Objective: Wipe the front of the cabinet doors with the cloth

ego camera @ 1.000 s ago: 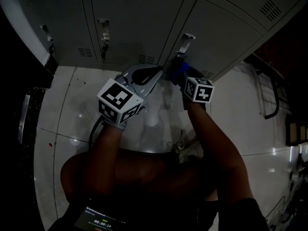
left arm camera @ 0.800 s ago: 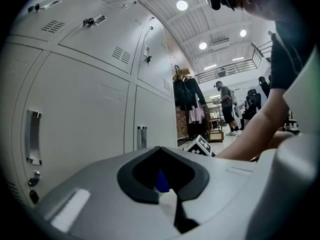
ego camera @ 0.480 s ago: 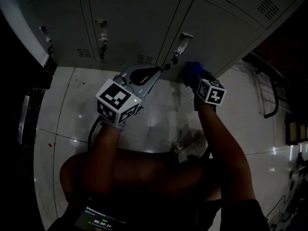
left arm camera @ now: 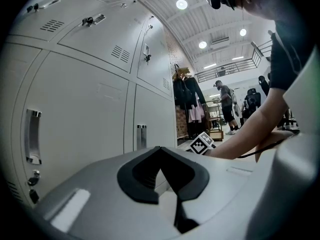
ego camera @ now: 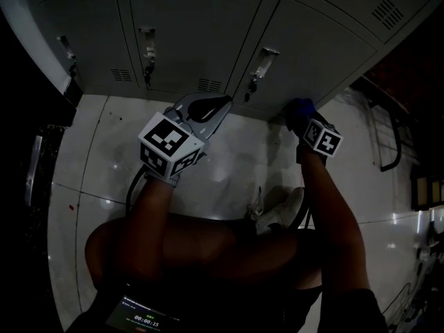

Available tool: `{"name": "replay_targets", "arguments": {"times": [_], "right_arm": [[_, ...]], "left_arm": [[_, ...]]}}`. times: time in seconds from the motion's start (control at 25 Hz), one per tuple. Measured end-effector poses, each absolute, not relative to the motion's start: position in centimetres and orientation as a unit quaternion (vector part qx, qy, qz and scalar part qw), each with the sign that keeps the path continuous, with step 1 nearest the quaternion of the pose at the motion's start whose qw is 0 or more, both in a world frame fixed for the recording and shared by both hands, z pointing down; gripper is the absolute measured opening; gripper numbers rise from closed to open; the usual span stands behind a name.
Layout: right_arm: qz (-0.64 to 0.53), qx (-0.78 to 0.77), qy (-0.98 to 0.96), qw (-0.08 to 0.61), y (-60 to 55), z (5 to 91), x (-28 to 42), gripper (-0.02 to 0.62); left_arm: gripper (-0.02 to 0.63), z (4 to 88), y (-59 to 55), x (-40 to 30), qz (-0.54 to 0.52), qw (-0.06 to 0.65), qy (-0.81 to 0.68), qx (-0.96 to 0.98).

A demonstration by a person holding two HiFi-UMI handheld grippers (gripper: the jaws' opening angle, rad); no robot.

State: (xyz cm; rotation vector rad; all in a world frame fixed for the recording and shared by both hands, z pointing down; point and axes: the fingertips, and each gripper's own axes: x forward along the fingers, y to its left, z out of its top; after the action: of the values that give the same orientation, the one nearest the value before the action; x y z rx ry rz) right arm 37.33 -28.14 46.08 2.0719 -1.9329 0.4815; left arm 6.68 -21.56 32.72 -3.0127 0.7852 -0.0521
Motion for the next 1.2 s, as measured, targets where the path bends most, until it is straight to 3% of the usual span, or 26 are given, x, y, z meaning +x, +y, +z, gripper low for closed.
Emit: {"name": "replay_targets", "arguments": {"times": [0.16,0.32,0.6,1.0,1.2], "right_arm": [[0.2,0.74,-0.636,0.089,-27.1,45.9,39.7,0.077],[0.19,0.735,-0.644,0.093,-26.8,44.9,38.7,0.077],[0.165,0.692,-0.696,0.103,-26.7,43.2,32.7,0.077],[0.165,0.576,-0.785,0.16,-27.0,47.6,17.2,0.077],[0.165,0.563,-0.789,0.183,-30.1,49.3,14.4,0.077]], "left_arm": [[0.0,32.9,-21.7,6.7,-0.02,0.014,0.252,-0.968],[0.0,33.4,-21.7,6.8,-0.028,0.012,0.252,-0.967],[0.0,34.0,-21.9,6.5,-0.036,0.004,0.256,-0.966],[0.0,33.5,-22.1,6.2,-0.026,0.0,0.264,-0.964],[0.0,33.0,-22.1,6.4,-0.018,0.002,0.259,-0.966]]}}
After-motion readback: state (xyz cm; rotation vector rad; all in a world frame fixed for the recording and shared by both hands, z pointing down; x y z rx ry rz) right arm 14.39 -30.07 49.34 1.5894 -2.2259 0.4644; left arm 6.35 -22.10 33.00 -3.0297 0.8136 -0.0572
